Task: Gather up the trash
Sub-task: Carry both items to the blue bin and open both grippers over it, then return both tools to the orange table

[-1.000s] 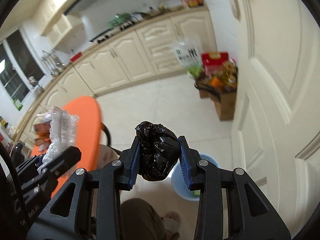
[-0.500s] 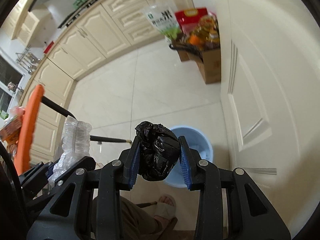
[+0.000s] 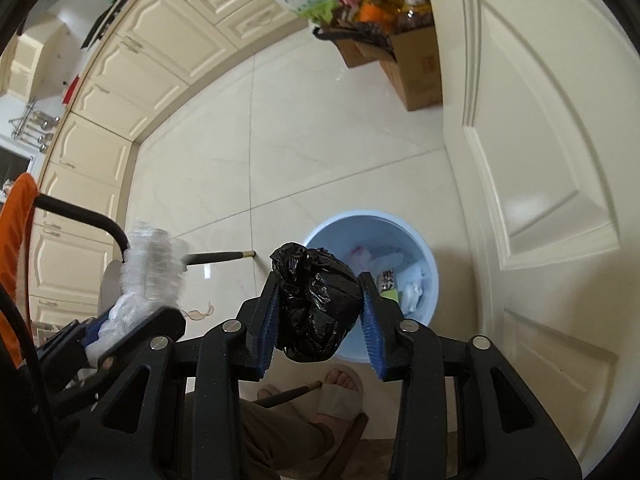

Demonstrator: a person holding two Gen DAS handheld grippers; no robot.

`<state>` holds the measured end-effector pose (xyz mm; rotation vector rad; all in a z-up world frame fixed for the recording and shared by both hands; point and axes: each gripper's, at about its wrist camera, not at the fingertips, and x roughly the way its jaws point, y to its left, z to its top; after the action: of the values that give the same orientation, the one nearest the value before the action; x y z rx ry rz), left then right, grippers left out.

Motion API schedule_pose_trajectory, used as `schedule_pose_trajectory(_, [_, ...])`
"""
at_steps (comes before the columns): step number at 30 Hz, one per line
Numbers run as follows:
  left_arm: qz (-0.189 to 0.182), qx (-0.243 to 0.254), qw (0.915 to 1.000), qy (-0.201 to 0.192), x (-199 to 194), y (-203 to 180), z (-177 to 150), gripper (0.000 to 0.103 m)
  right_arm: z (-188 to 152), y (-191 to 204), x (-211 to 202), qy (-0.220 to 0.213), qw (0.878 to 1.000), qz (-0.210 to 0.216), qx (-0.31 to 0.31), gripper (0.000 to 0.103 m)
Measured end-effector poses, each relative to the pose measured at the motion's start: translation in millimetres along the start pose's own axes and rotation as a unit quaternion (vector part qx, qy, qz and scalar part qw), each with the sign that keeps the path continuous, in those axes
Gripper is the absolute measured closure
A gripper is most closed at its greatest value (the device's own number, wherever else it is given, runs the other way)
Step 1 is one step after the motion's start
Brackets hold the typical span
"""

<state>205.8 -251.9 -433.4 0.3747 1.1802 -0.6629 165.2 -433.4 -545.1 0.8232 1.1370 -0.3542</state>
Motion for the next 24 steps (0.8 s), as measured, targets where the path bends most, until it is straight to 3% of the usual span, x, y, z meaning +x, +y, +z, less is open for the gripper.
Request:
schedule_pose_trajectory(2, [0.005, 0.0, 1.0, 0.002, 5, -1, 1, 0.031, 1, -5, 3, 0.004, 1.0, 0.002, 0.008, 0.059])
schedule_pose_trajectory(7, [0.022, 0.001, 0.9997, 0.0, 8, -3, -1, 0.021, 2, -11, 1, -0.007, 1.0, -0.003, 0.028, 0.01])
schedule_pose_trajectory(9, [0.026, 0.001, 0.9996, -0.004, 6, -4, -2, 0.019, 1, -12, -3, -0.018, 0.999, -0.017, 0.035, 0.0])
schedule_pose_trajectory(14, [0.037, 0.004, 0.9992, -0.015, -8, -13, -10, 0.015, 2, -14, -13, -0.023, 0.997, -0.051, 0.05, 0.0])
schedule_pose_trajectory(24, [0.012, 0.011, 0.9987, -0.047, -61, -19, -33, 0.01, -5, 6, -59, -0.056, 0.996, -0.044, 0.044, 0.0])
